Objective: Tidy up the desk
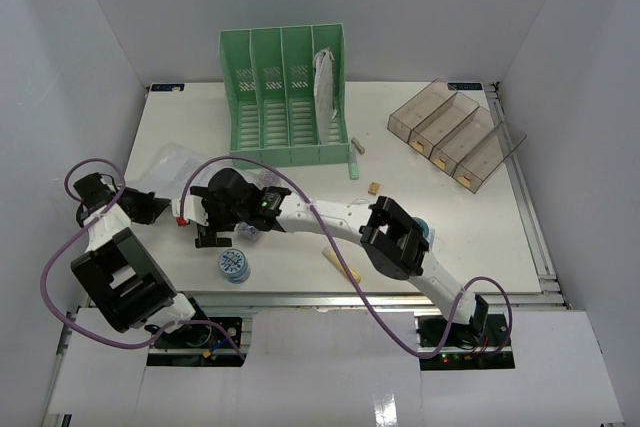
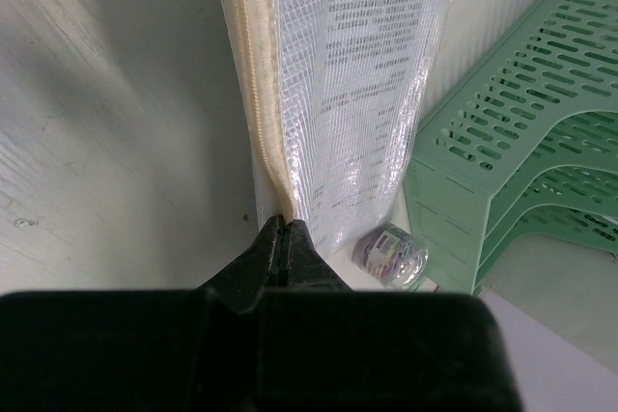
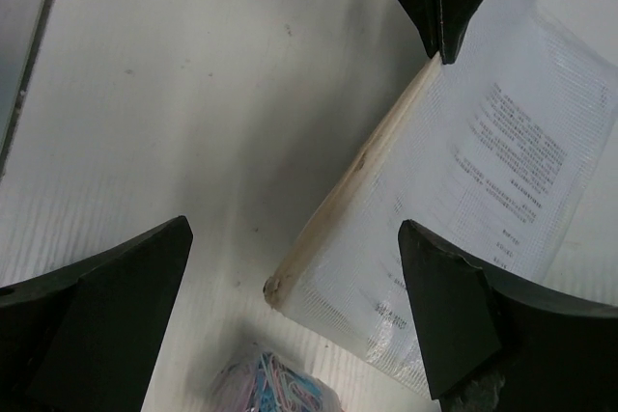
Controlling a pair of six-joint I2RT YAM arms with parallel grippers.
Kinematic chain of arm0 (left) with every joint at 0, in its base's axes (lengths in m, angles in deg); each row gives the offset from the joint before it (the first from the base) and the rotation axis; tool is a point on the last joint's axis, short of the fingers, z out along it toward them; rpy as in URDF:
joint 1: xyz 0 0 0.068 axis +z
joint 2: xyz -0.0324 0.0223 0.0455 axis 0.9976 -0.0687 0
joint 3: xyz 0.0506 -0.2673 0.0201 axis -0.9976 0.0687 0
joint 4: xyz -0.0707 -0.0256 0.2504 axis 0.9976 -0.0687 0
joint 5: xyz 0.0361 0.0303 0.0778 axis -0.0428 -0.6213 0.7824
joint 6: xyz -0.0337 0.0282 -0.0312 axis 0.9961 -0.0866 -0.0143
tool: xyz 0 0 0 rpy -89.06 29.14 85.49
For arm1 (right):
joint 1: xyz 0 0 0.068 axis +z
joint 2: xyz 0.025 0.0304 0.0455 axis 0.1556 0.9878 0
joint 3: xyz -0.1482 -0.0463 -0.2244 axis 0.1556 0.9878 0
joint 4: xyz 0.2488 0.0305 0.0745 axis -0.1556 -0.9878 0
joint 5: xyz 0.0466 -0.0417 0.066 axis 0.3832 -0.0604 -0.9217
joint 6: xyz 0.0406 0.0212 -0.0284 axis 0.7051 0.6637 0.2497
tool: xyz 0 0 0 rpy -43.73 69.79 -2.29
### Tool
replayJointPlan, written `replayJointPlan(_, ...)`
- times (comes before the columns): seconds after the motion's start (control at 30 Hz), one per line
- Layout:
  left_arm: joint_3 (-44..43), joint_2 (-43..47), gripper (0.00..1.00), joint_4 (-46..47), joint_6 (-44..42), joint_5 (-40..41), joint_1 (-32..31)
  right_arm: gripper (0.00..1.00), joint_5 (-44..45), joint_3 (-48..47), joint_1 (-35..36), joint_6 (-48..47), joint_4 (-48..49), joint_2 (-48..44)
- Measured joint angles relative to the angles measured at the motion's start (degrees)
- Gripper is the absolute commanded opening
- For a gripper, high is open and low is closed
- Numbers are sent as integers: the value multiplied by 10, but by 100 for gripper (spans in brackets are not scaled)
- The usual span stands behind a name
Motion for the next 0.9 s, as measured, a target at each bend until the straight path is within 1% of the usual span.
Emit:
replayJointPlan(0.07,0,0,0,0,1,-4,0,100,17,0,0,4,16,9)
replayJointPlan(0.1,0,0,0,0,1,-7,0,97,26,0,0,6,26,15)
replayJointPlan(0.17,0,0,0,0,3,-11,0,88,46,0,-1,7,48,27)
replayJointPlan(0.23,0,0,0,0,4,-14,0,77,65,0,-2,6,66,42)
replayJointPlan(0.27,0,0,0,0,5,-15,0,69,74,0,-2,5,73,49)
replayJointPlan(0.33,0,0,0,0,6,-17,0,50,89,-1,-3,-4,84,64)
replayJointPlan(0.4,0,0,0,0,7,-19,0,36,102,-2,-4,-9,95,77)
replayJointPlan(0.47,0,0,0,-1,8,-21,0,21,112,-2,-4,-13,102,84)
replayJointPlan(0.5,0,0,4,-2,8,-22,0,17,116,-2,-4,-15,106,86)
replayJointPlan(0.53,0,1,11,-2,8,-22,0,13,121,-2,-4,-14,111,87)
replayJointPlan(0.57,0,1,23,-2,8,-21,1,10,126,-2,-4,-14,117,87)
replayJointPlan(0.6,0,1,40,-1,8,-20,1,8,128,-2,-4,-14,122,87)
replayJointPlan(0.63,0,1,55,-1,8,-18,1,8,130,-2,-5,-12,126,87)
replayJointPlan(0.7,0,1,84,-2,8,-19,1,8,132,-2,-7,-5,130,87)
replayJointPlan(0.73,0,1,96,-4,8,-19,1,8,132,-2,-7,1,130,87)
replayJointPlan(0.9,0,1,98,-26,6,-11,1,8,129,-2,-10,25,136,86)
